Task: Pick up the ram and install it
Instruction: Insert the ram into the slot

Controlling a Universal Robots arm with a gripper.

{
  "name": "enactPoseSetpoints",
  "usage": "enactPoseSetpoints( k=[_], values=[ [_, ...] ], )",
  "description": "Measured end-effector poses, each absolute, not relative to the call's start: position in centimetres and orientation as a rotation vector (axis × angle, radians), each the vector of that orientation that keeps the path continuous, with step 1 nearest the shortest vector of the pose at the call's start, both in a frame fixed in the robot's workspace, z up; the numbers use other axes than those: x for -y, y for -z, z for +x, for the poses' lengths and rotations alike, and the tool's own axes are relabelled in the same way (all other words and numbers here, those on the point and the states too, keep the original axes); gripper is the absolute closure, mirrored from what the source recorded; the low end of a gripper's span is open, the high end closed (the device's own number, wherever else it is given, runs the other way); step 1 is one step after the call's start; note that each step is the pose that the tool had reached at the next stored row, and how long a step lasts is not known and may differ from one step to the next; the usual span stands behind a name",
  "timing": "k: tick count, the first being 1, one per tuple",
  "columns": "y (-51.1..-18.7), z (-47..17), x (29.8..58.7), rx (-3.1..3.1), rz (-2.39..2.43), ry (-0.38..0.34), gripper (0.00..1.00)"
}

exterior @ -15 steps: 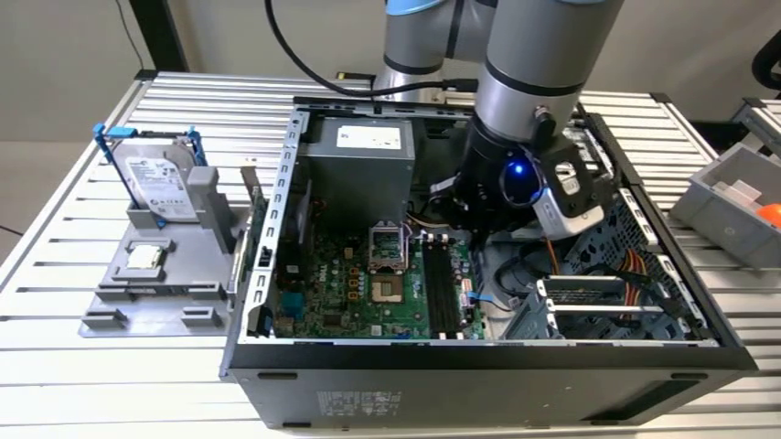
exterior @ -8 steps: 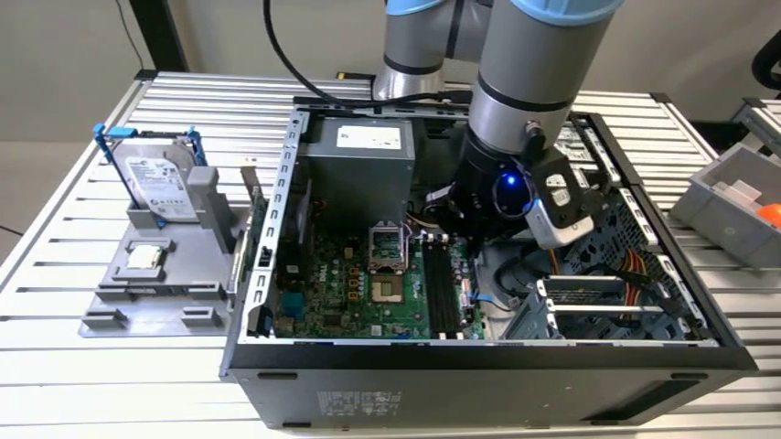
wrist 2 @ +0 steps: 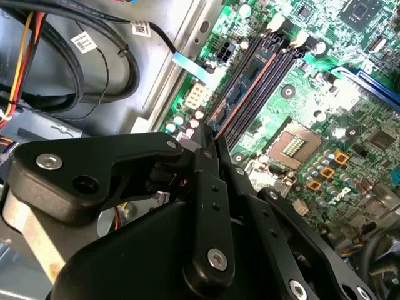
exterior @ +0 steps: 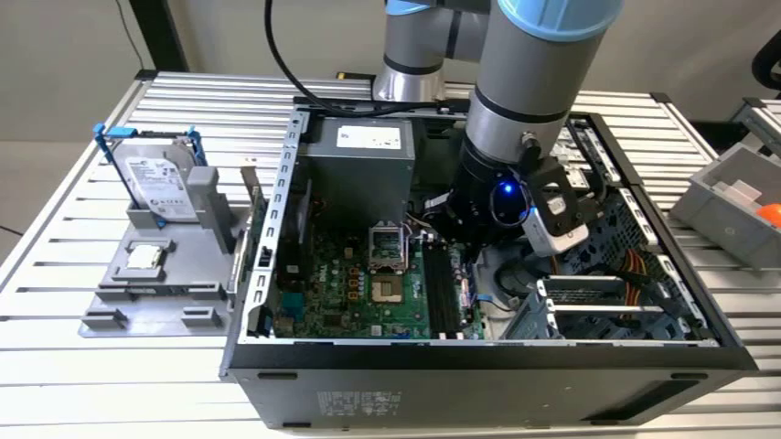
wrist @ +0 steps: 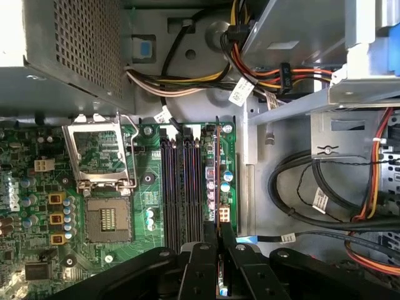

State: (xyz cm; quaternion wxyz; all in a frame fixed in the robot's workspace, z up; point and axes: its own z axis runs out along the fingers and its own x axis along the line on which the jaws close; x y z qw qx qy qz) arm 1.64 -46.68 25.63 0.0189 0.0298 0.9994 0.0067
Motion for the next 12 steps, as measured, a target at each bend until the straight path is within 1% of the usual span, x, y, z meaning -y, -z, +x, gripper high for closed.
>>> enactPoseSetpoints(
  k=[12],
  values=[
    [-23.7,1.5,47.1,-3.102,0.092,-0.021,1.00]
  ],
)
